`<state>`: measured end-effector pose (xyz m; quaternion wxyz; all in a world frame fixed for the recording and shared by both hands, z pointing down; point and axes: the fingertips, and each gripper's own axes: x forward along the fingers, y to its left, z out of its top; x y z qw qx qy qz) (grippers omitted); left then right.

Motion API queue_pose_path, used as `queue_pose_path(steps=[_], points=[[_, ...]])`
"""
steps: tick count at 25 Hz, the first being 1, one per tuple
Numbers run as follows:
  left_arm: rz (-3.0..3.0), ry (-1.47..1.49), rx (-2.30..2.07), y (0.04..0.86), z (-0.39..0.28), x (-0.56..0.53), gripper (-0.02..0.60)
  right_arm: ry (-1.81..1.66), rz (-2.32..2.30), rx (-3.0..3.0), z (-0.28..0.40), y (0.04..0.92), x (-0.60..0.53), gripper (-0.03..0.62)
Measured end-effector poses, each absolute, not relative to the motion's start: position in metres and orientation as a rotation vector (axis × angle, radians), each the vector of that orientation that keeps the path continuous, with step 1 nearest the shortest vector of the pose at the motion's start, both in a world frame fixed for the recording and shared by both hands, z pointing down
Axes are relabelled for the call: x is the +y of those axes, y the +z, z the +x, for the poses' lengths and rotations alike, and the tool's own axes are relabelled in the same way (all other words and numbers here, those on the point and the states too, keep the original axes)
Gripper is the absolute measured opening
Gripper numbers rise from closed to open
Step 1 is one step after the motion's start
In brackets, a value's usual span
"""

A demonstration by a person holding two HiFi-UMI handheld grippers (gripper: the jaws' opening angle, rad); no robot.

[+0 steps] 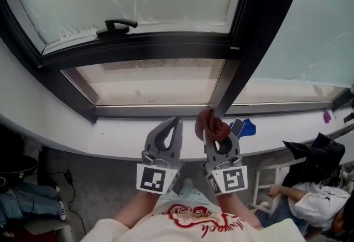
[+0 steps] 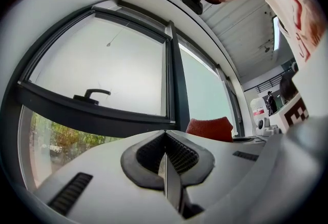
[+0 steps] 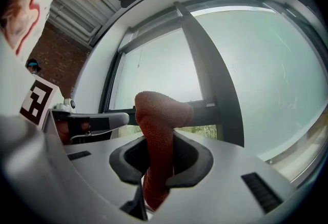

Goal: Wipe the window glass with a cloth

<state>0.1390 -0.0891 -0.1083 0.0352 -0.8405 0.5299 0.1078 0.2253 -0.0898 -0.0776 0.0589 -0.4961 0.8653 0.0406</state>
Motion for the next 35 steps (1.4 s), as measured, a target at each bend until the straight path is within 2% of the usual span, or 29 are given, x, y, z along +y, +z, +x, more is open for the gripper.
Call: queue_pose_path(steps=[19, 35], points=[[-2.653, 0.318, 1.613, -0.060, 0.128, -0.171, 0.020, 0.107, -1.605, 2.565, 0.208, -0.031, -0.166, 0.069], [-2.542, 0.377, 1.542, 0.119, 0.166, -0.254, 0.020, 0.305, -1.608, 2.353, 0.227, 0.120, -0.259, 0.069]])
